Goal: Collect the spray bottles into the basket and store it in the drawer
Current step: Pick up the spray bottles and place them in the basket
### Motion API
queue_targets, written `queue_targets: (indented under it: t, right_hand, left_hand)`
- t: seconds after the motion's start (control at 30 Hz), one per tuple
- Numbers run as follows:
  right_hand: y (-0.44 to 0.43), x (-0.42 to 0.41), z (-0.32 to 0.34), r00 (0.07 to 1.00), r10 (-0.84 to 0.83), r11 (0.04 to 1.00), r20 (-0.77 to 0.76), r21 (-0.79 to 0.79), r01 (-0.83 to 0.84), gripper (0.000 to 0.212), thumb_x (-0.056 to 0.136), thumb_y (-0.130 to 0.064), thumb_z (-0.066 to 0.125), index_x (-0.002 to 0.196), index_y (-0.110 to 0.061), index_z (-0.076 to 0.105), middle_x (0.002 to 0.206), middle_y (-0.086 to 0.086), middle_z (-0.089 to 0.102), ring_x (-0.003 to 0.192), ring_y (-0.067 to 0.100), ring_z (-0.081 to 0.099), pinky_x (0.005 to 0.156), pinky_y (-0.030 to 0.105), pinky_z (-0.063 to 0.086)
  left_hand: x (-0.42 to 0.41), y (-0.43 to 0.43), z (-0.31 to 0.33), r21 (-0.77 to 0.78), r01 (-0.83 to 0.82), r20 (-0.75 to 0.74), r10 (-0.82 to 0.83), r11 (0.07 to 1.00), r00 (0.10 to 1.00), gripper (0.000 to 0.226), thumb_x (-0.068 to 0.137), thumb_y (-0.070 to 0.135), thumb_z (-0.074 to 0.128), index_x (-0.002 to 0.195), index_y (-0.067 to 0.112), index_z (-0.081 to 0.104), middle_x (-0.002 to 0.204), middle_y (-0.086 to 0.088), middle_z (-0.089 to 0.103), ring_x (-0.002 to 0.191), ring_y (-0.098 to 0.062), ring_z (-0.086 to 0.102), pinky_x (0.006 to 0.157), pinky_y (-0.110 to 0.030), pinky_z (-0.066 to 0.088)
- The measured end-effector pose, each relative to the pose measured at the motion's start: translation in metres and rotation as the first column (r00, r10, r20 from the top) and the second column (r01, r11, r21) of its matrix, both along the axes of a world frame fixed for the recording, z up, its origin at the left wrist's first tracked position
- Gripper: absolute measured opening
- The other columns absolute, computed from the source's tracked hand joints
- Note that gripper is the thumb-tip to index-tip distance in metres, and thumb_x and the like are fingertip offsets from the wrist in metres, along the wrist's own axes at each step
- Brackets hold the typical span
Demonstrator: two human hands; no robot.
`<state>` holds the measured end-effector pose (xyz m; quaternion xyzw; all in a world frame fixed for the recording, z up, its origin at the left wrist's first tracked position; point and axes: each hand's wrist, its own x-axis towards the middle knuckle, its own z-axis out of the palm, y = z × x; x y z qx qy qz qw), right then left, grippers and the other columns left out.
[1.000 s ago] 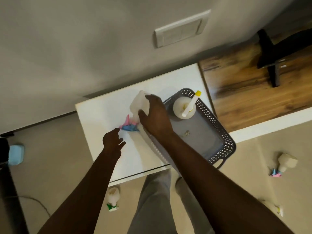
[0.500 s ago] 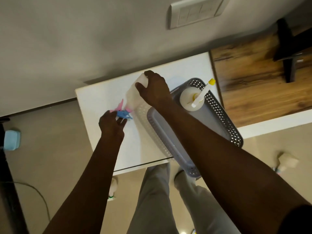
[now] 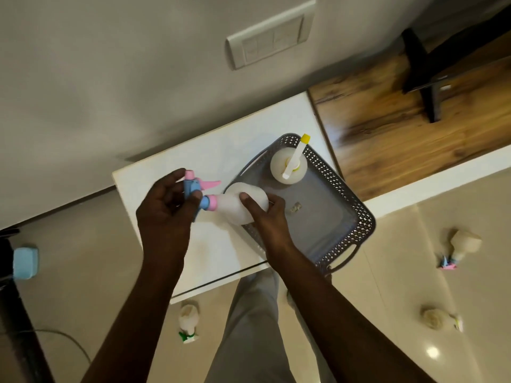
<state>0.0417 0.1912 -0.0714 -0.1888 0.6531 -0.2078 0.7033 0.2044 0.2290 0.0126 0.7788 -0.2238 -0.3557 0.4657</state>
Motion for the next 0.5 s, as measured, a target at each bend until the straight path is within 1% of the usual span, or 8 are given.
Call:
queue_targets:
  t: [0.03,0.13,0.2,0.3,0.37,0.43,0.47,0.5]
  right_hand:
    - [0.003,-0.004,-0.006,0.999,-0.039,0.999,0.025,0.035,0.038,0.071,0.081,-0.048,0.086,0.136,-0.021,0.049,0.127,0.002,0.063,0.111,0.018,0.07,0.077,0.034,0.067]
    - [0.004,-0.009,-0.022,0.99,-0.12,0.99,0.072,0.088,0.114,0.064,0.086,-0.042,0.084,0.137,-0.016,0.056,0.133,0.011,0.065,0.118,0.029,0.069,0.091,0.05,0.064]
    - [0.002,-0.008,-0.029,0.983,-0.163,0.983,0.082,0.099,0.155,0.059,0.088,-0.042,0.081,0.137,-0.018,0.058,0.135,0.009,0.065,0.119,0.028,0.068,0.096,0.051,0.062]
    - [-0.005,-0.009,-0.038,0.98,-0.188,0.981,0.059,0.063,0.184,0.054,0.094,-0.04,0.076,0.141,-0.019,0.058,0.136,0.006,0.067,0.121,0.026,0.068,0.101,0.048,0.06]
    - [-0.009,-0.01,-0.04,0.98,-0.192,0.981,0.052,0.045,0.19,0.053,0.097,-0.038,0.073,0.143,-0.018,0.059,0.137,0.007,0.067,0.12,0.026,0.068,0.097,0.046,0.062]
    - [-0.013,-0.01,-0.038,0.972,-0.229,0.973,0.058,0.044,0.226,0.05,0.099,-0.034,0.071,0.143,-0.015,0.059,0.136,0.009,0.067,0.114,0.025,0.07,0.082,0.037,0.067]
    - [-0.015,-0.01,-0.038,0.969,-0.241,0.97,0.058,0.045,0.239,0.048,0.099,-0.033,0.07,0.143,-0.015,0.059,0.135,0.01,0.067,0.111,0.024,0.07,0.073,0.03,0.066]
    - [-0.016,-0.009,-0.038,0.969,-0.242,0.97,0.058,0.048,0.239,0.047,0.1,-0.032,0.069,0.143,-0.014,0.059,0.135,0.012,0.068,0.11,0.025,0.071,0.068,0.026,0.064]
  left_hand:
    - [-0.007,-0.003,-0.002,0.008,0.051,0.016,-0.051,0.999,0.999,0.041,0.088,0.013,0.081,0.125,0.028,0.073,0.118,0.014,0.078,0.109,-0.007,0.075,0.091,-0.023,0.06]
    - [-0.028,-0.012,-0.012,-0.001,0.197,0.041,-0.196,0.981,0.98,0.037,0.088,0.011,0.082,0.122,0.023,0.075,0.114,0.013,0.08,0.11,-0.013,0.076,0.096,-0.027,0.061]
    - [-0.038,-0.017,-0.018,0.013,0.241,0.051,-0.241,0.97,0.969,0.038,0.087,0.012,0.083,0.122,0.022,0.076,0.114,0.009,0.081,0.11,-0.017,0.076,0.095,-0.03,0.061]
    - [-0.048,-0.023,-0.025,0.031,0.294,0.068,-0.295,0.955,0.953,0.036,0.087,0.011,0.083,0.121,0.02,0.078,0.115,0.009,0.08,0.108,-0.017,0.076,0.095,-0.034,0.062]
    - [-0.051,-0.027,-0.029,0.068,0.318,0.091,-0.323,0.946,0.942,0.035,0.088,0.013,0.083,0.121,0.019,0.078,0.116,0.007,0.08,0.107,-0.017,0.076,0.095,-0.037,0.063]
    - [-0.054,-0.033,-0.031,0.104,0.322,0.106,-0.333,0.941,0.937,0.036,0.088,0.014,0.083,0.123,0.017,0.077,0.118,0.004,0.08,0.107,-0.017,0.076,0.095,-0.038,0.063]
    - [-0.055,-0.036,-0.032,0.123,0.317,0.115,-0.331,0.94,0.937,0.037,0.087,0.015,0.084,0.124,0.016,0.077,0.118,0.003,0.079,0.106,-0.017,0.076,0.095,-0.039,0.063]
    - [-0.057,-0.039,-0.032,0.141,0.312,0.123,-0.33,0.939,0.936,0.038,0.087,0.015,0.084,0.125,0.015,0.077,0.119,0.002,0.079,0.106,-0.017,0.076,0.095,-0.038,0.063]
